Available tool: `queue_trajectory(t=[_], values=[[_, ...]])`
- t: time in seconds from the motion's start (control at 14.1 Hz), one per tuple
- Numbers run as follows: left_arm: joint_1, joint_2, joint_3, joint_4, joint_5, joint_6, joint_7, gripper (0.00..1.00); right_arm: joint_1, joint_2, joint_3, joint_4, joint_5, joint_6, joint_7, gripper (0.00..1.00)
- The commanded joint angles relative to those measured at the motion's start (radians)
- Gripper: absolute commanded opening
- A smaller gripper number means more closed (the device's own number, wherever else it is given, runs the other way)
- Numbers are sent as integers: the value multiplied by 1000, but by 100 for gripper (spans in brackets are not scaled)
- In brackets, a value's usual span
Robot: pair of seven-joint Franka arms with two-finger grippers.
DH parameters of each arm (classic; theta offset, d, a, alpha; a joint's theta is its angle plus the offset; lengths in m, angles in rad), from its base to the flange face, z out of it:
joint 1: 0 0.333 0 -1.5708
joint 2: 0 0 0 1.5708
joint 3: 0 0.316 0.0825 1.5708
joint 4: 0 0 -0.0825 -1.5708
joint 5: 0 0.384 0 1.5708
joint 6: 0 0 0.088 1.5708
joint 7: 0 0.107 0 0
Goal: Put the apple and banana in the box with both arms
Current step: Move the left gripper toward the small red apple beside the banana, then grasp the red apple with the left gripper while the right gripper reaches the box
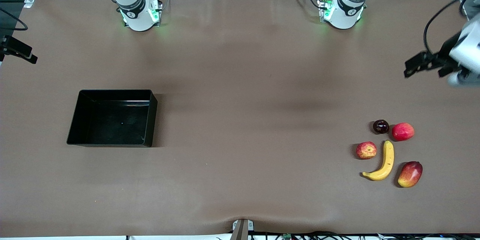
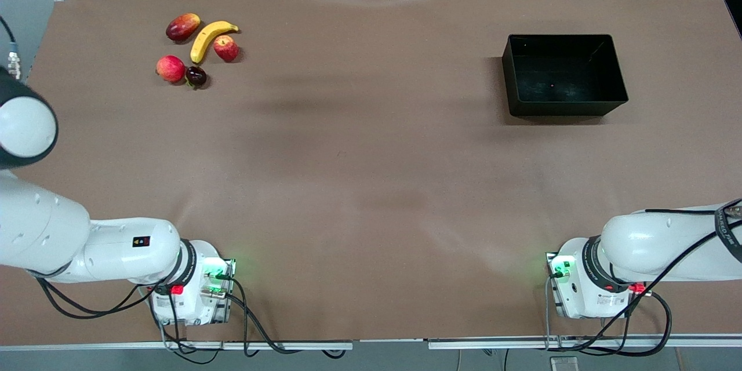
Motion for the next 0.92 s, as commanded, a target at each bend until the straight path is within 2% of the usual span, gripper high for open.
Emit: queue_trajectory(t=[0.0, 0.14, 0.36, 0.71, 0.85], values=[[-1, 97, -2, 19, 0, 69, 3, 100, -24, 19, 12, 32, 0, 0, -7, 100], [-3, 153, -2, 19, 3, 135, 3, 100, -41, 57, 12, 32, 1, 49, -8, 100], [-9, 239, -5, 4, 89, 237, -11, 100, -65, 108, 12, 45, 6, 77, -16, 100], [-6, 316, -4, -161, 90, 555, -46, 100, -74, 215, 15, 47, 6, 114, -17, 100], [-4, 362, -1, -191, 96, 659, -45, 100, -79, 278, 15, 47, 4, 145, -17, 100]])
